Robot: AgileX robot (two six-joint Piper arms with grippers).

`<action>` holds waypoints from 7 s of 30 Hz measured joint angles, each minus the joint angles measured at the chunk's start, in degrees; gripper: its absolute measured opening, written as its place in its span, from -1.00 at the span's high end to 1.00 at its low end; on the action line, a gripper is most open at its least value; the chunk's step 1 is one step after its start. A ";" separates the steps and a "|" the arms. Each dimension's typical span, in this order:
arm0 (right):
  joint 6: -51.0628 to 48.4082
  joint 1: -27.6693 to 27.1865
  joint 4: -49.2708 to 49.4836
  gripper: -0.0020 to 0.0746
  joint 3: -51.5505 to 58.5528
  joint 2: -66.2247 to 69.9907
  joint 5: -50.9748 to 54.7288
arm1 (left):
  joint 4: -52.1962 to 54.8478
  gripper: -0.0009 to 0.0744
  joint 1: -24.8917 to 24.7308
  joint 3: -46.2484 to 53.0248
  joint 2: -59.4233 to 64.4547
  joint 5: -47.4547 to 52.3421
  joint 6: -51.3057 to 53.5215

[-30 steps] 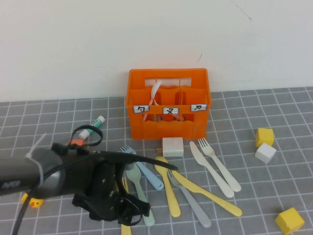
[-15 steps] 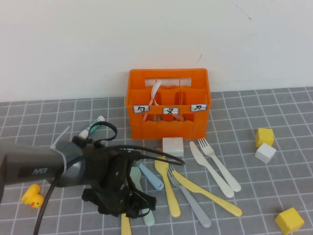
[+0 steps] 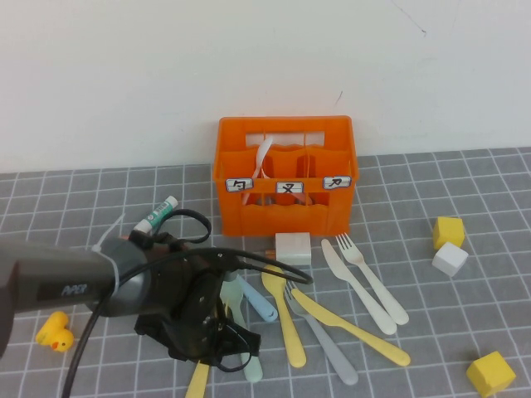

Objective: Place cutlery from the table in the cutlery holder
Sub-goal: Pick up the fork, then place the fork on the box, then pick up the fork

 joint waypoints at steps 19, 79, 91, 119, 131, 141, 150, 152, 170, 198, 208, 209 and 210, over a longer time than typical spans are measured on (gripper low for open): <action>-0.05 0.00 0.00 0.95 0.00 0.00 0.25 | 4.81 0.67 0.10 0.36 -22.85 -0.51 0.16; -0.05 0.00 -0.10 0.95 0.00 0.00 5.13 | 6.66 0.67 10.71 -5.91 9.55 -92.86 11.25; -0.05 0.00 -0.10 0.95 0.00 0.00 7.96 | 6.43 0.67 10.71 -9.57 13.29 -92.86 12.51; -5.46 0.00 2.32 0.95 0.00 0.00 7.96 | 10.27 0.85 10.25 -10.11 -0.73 -78.31 20.25; -16.22 0.00 16.60 0.95 -5.26 4.29 7.65 | 12.45 0.97 10.19 -10.11 -34.79 -26.47 16.13; -20.92 1.10 22.45 0.95 -14.01 20.70 8.41 | 11.00 0.97 10.29 -2.25 -50.35 -2.65 13.05; -10.97 14.60 14.44 0.95 -20.81 35.65 -0.05 | 4.12 0.97 10.37 17.96 -70.03 -0.92 12.11; -7.07 17.81 10.42 0.95 -23.42 39.77 -1.88 | 3.64 0.97 10.37 21.92 -74.71 0.10 11.99; -3.32 23.51 2.02 0.24 -46.23 75.28 -6.61 | 1.50 0.97 10.37 34.63 -92.48 -3.13 10.79; -8.38 23.51 4.79 0.42 -48.92 86.67 -13.91 | 1.36 0.97 10.37 36.81 -92.48 -5.72 10.52; -8.47 23.51 5.62 0.64 -48.97 86.37 -11.75 | 1.36 0.98 10.37 36.81 -92.91 -5.86 10.52; -8.47 23.51 5.62 0.64 -48.97 86.03 -10.80 | 1.36 0.98 10.37 36.81 -92.91 -5.99 10.52; -8.47 23.51 5.62 0.64 -48.97 85.38 -9.50 | 1.36 0.98 10.37 36.81 -92.91 -6.11 10.52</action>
